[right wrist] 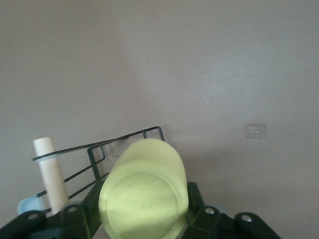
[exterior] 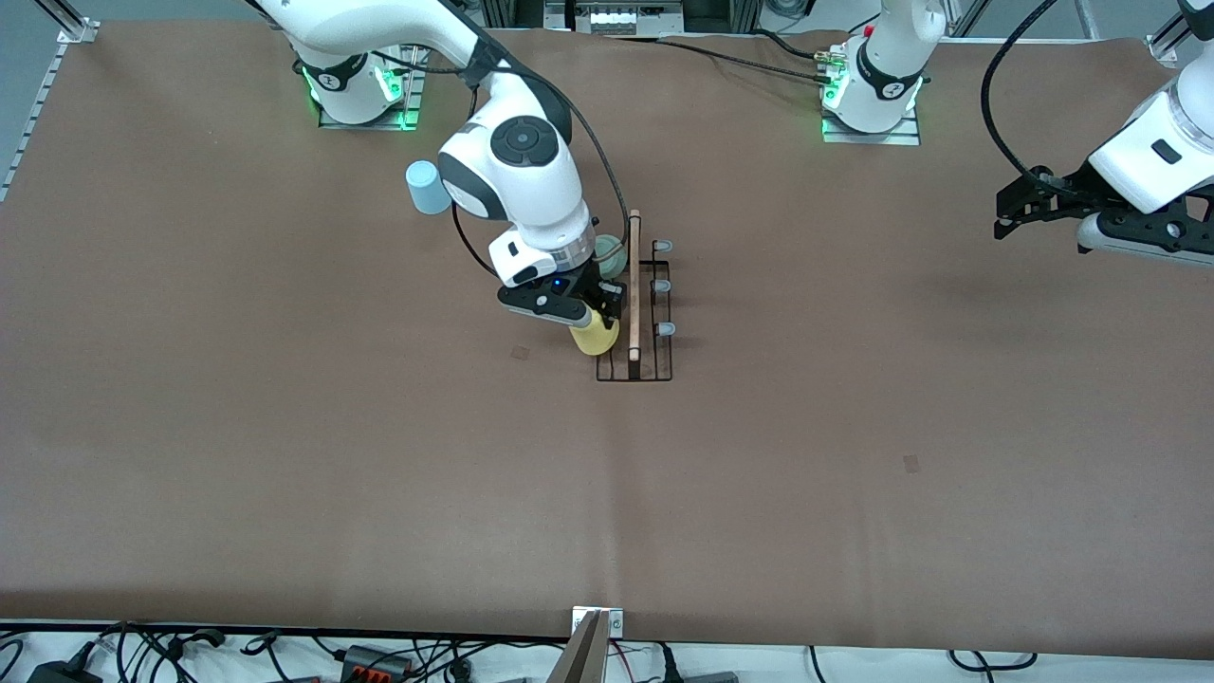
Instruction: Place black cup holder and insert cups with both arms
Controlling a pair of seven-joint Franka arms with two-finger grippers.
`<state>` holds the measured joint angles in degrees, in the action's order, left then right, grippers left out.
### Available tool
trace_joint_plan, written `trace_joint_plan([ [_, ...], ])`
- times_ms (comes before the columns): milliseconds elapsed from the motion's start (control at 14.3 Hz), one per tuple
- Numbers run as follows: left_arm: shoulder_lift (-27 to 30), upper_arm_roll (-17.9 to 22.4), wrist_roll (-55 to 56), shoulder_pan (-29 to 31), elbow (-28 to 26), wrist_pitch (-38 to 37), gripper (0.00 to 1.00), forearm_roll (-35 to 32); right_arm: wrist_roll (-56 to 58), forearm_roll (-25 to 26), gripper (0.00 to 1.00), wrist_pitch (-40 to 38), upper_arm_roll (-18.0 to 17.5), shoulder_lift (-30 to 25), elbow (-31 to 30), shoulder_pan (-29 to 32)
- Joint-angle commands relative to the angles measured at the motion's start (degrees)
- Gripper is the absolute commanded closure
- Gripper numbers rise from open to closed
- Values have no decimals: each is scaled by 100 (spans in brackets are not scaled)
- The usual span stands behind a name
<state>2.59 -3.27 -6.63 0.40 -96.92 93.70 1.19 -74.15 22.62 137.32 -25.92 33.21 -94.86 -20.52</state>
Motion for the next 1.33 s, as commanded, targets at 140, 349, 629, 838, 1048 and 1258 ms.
trace_joint_plan([
  [140,-57,-25,-128,48,138,-54,0,74,1126,-387,0,-1018,148,-638,126,214],
  [349,-57,-25,-128,48,138,-53,0,74,3329,-1441,0,-2109,140,-1884,-189,1370],
  [629,-57,-25,-128,48,138,-54,0,74,5644,-1848,0,-3314,305,-3038,-253,2902],
  [838,-57,-25,-128,48,138,-62,0,74,6865,-2120,0,-4044,1797,-3067,396,2774],
  [1048,-57,-25,-128,40,138,-54,0,74,7300,-2086,0,-4275,3046,-3119,706,2238],
  [1258,-57,-25,-128,48,138,-54,0,74,7178,-2130,0,-4696,3058,-3110,794,2271],
])
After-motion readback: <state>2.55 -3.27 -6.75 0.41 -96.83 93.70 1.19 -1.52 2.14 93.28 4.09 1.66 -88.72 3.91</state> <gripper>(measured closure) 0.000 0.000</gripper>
